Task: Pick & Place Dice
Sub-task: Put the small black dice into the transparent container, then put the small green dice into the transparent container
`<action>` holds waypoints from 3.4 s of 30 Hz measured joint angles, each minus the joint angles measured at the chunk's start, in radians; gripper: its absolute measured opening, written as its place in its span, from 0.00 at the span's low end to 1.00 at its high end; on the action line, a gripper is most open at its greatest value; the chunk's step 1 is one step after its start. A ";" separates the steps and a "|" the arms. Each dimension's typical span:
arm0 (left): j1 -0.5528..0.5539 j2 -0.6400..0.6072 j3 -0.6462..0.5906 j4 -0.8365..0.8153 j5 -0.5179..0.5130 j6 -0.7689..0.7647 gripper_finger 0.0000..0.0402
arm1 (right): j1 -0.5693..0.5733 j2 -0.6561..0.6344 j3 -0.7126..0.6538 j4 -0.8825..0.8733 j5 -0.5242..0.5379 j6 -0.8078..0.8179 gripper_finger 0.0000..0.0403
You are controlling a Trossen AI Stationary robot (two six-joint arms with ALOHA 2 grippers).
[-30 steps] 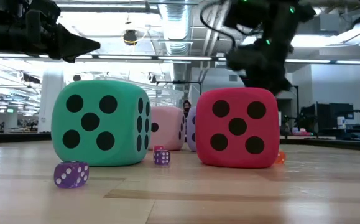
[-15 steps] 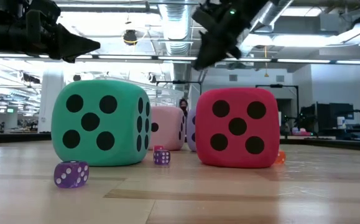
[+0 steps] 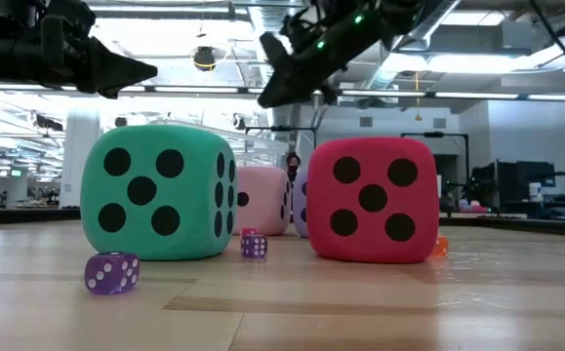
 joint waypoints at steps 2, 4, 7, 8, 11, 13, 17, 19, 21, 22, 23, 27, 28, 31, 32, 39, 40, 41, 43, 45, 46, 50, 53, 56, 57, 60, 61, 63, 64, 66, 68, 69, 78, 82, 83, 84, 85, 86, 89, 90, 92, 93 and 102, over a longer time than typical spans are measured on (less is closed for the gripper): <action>0.000 0.000 0.000 0.000 0.000 0.000 0.01 | -0.013 0.028 0.000 0.056 0.000 -0.017 0.15; 0.000 0.000 0.000 0.000 0.000 0.000 0.01 | -0.027 0.050 0.000 0.115 0.000 -0.017 0.15; 0.000 0.000 0.000 0.000 0.000 0.000 0.01 | -0.050 0.073 0.000 0.160 0.000 -0.018 0.15; 0.000 0.000 0.000 0.000 0.000 0.000 0.01 | -0.058 0.077 0.000 0.163 0.000 -0.019 0.15; 0.000 0.000 0.000 0.000 0.000 0.000 0.01 | -0.076 0.086 0.000 0.181 0.000 -0.018 0.15; 0.000 0.000 0.000 0.000 0.000 0.000 0.01 | -0.084 0.086 0.000 0.176 0.000 -0.018 0.15; 0.000 0.000 0.000 0.000 0.000 0.000 0.01 | -0.084 0.085 0.000 0.177 0.000 -0.017 0.16; 0.000 0.000 0.000 0.000 0.000 0.000 0.01 | -0.081 0.085 0.000 0.178 0.000 -0.017 0.18; 0.000 0.000 0.000 0.000 0.000 0.000 0.01 | -0.081 0.085 0.000 0.177 0.000 -0.016 0.22; 0.000 0.000 0.000 0.000 0.000 0.000 0.01 | -0.081 0.085 0.000 0.177 0.000 -0.016 0.24; 0.000 0.000 0.000 0.000 0.000 0.000 0.01 | -0.081 0.085 0.000 0.178 0.000 -0.017 0.26; 0.000 0.000 0.000 0.000 0.000 0.000 0.01 | -0.081 0.085 0.000 0.178 0.000 -0.016 0.34; 0.000 0.000 0.000 0.000 0.000 0.000 0.01 | -0.081 0.085 0.000 0.178 0.000 -0.013 0.35; 0.000 0.000 0.000 0.000 0.000 0.000 0.01 | -0.080 0.085 0.000 0.176 0.000 0.073 0.38; 0.000 0.000 0.000 0.000 0.000 0.000 0.01 | -0.082 0.085 0.000 0.173 0.000 0.116 0.39; 0.000 0.000 0.000 0.000 0.000 0.000 0.01 | -0.103 0.085 0.000 0.083 0.000 0.346 0.43; 0.000 0.000 0.000 0.000 0.000 0.000 0.01 | -0.105 0.085 0.000 0.074 0.000 0.356 0.43; 0.000 0.000 0.000 0.000 0.000 0.000 0.01 | -0.108 0.085 0.000 0.069 0.000 0.357 0.44; 0.000 0.000 0.000 0.000 0.000 0.000 0.01 | -0.110 0.085 0.000 0.071 0.000 0.358 0.45; 0.000 0.000 0.000 0.000 0.000 0.000 0.01 | -0.110 0.085 0.000 0.081 0.000 0.353 0.45; 0.000 0.000 0.000 0.000 0.000 0.000 0.01 | -0.109 0.085 0.000 0.086 0.000 0.340 0.45; 0.000 0.000 0.000 0.000 0.000 0.000 0.01 | -0.101 0.085 0.000 0.135 -0.003 0.256 0.45; 0.000 0.000 0.000 0.000 0.000 0.000 0.01 | -0.090 0.073 0.000 0.152 -0.054 0.189 0.44; 0.000 0.000 0.000 0.000 0.000 0.000 0.01 | -0.079 0.042 0.000 0.151 -0.108 0.109 0.42; 0.000 0.000 0.000 0.000 0.000 0.000 0.01 | -0.076 0.032 0.000 0.149 -0.112 0.092 0.42; 0.000 0.000 0.000 0.000 0.000 0.001 0.01 | -0.064 -0.010 0.000 0.111 -0.112 0.057 0.40; 0.000 0.000 0.000 0.000 0.000 0.003 0.01 | -0.061 -0.027 0.000 0.091 -0.113 0.044 0.40; 0.000 0.000 0.000 0.000 0.000 0.003 0.01 | -0.054 -0.064 0.000 0.040 -0.112 0.022 0.38; 0.000 0.000 0.000 0.000 0.000 0.003 0.01 | -0.051 -0.081 0.000 0.011 -0.112 0.016 0.37; 0.000 0.000 0.000 0.000 0.000 0.003 0.01 | -0.046 -0.112 0.000 -0.041 -0.113 0.009 0.35; 0.000 0.000 0.000 0.000 0.000 0.003 0.01 | -0.040 -0.141 0.000 -0.082 -0.113 0.009 0.33; 0.000 0.000 0.000 0.000 0.000 0.003 0.01 | -0.039 -0.153 0.000 -0.101 -0.113 0.007 0.32; 0.000 0.000 0.000 0.001 0.000 0.003 0.01 | -0.034 -0.222 0.000 -0.250 -0.113 0.007 0.26; 0.000 0.000 0.000 0.001 0.000 0.003 0.01 | -0.034 -0.233 0.001 -0.345 -0.129 0.007 0.25; 0.000 0.000 0.000 0.001 0.000 0.003 0.01 | -0.034 -0.233 0.001 -0.375 -0.131 0.007 0.24; 0.000 0.000 0.000 0.001 0.000 0.003 0.01 | -0.034 -0.235 0.001 -0.413 -0.131 0.007 0.24; 0.000 0.000 0.000 0.001 0.000 0.003 0.01 | -0.035 -0.235 0.000 -0.448 -0.131 0.009 0.24; 0.000 0.000 0.000 0.001 0.000 0.003 0.01 | -0.034 -0.233 0.000 -0.475 -0.131 0.011 0.24; 0.000 0.000 0.000 0.001 0.000 0.003 0.01 | -0.028 -0.230 0.000 -0.590 -0.131 0.063 0.23; 0.000 0.000 0.000 0.001 0.000 0.003 0.01 | -0.025 -0.227 0.000 -0.615 -0.132 0.084 0.23; 0.000 0.000 0.000 0.001 0.000 0.003 0.01 | -0.017 -0.227 0.000 -0.686 -0.132 0.122 0.23; 0.000 0.000 0.000 0.001 0.000 0.003 0.01 | -0.012 -0.227 0.000 -0.709 -0.132 0.137 0.23; 0.000 0.000 0.000 0.001 0.000 0.003 0.01 | 0.053 -0.236 0.000 -0.925 -0.132 0.264 0.23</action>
